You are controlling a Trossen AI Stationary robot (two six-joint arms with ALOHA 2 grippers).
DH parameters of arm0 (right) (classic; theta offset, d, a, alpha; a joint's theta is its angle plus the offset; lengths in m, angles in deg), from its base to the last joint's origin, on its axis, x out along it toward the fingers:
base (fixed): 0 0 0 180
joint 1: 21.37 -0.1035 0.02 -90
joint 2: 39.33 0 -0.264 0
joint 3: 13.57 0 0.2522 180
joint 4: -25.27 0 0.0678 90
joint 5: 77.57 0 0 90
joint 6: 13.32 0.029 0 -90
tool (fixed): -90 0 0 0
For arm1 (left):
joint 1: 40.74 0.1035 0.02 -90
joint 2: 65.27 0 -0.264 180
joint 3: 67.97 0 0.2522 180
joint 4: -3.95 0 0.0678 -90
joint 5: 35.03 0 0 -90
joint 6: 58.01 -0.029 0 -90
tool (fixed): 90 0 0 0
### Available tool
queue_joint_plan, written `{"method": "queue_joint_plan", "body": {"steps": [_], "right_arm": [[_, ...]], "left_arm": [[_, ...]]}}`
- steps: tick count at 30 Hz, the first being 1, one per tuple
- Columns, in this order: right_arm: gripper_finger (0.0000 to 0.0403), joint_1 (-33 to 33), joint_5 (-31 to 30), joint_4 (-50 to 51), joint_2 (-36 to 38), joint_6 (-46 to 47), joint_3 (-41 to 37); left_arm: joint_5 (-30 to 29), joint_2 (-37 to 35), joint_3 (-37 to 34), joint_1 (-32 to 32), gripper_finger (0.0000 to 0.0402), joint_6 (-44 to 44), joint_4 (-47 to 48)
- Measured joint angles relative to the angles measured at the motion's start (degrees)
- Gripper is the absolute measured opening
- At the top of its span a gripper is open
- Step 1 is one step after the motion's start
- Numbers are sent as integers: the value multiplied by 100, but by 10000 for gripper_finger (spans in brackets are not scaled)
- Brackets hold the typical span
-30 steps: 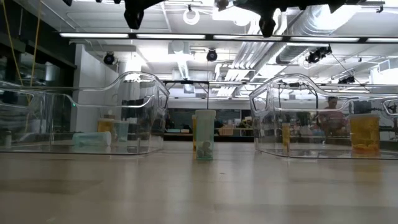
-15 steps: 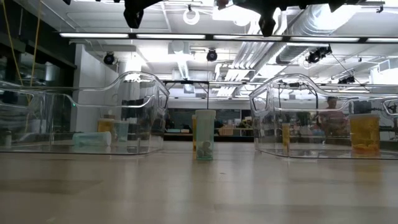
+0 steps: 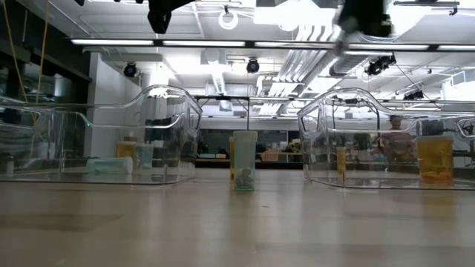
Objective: Pick and place medicine bottles into bin by pill shape (circle, oval)
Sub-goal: Put the right blue capsule bottle into the right transparent bin
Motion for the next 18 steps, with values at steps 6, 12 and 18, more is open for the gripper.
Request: {"method": "queue_joint_plan", "body": {"steps": [6,12,18], "right_arm": [[96,-797,-683,1663,-196,2298,-193],[96,-1142,-1162,1559,-471,3950,-870],[96,-1127,-1292,862,-918,4730,-1575]], "left_arm": [[-17,0,0,11,200,-1,27],[-290,0,0,11,200,-4,27],[-323,0,0,11,200,-2,27]]}}
